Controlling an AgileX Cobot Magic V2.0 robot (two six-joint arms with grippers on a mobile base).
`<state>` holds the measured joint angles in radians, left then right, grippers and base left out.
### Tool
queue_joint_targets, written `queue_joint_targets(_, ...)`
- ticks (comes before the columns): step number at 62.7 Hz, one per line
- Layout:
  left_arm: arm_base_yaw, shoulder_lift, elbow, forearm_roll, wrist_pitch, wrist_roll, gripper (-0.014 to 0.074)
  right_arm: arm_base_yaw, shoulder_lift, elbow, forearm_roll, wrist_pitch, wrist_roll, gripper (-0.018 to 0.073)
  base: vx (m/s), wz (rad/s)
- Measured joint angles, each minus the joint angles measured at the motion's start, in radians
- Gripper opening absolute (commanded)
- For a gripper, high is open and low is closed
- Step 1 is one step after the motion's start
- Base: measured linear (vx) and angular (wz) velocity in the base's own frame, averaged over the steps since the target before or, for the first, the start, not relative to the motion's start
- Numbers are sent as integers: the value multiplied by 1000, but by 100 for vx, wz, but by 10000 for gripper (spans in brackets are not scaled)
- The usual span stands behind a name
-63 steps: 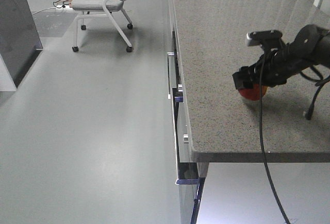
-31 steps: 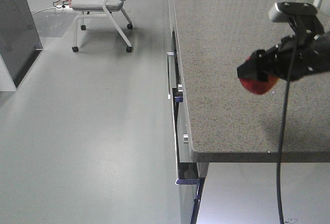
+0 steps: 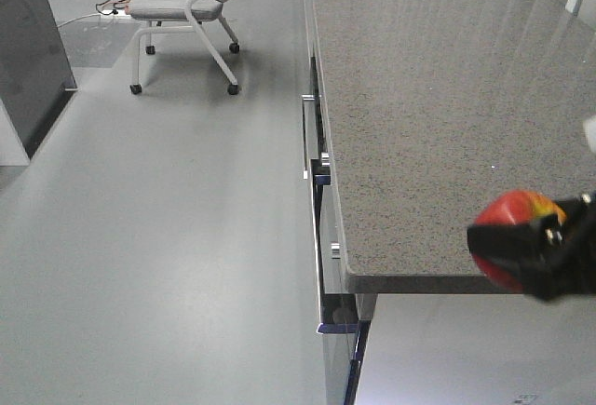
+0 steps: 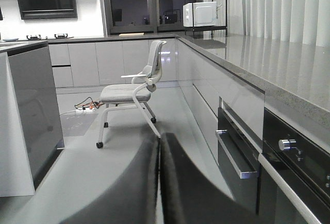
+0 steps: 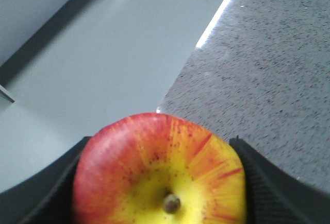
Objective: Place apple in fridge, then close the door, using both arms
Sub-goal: 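Lift the apple off the countertop with the right gripper, then drive the base away from the counter holding the apple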
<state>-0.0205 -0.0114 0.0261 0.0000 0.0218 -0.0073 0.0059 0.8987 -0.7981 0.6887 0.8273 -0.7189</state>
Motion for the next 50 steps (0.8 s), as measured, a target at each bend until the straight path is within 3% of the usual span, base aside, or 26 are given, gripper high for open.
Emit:
queue_joint_targets(31,0,0,0,0,0,0,-6,0,-573,244,30,166,13,366,0,0)
queue_joint_targets(50,0,0,0,0,0,0,-6,0,-714,249,31,220,14,366,0,0)
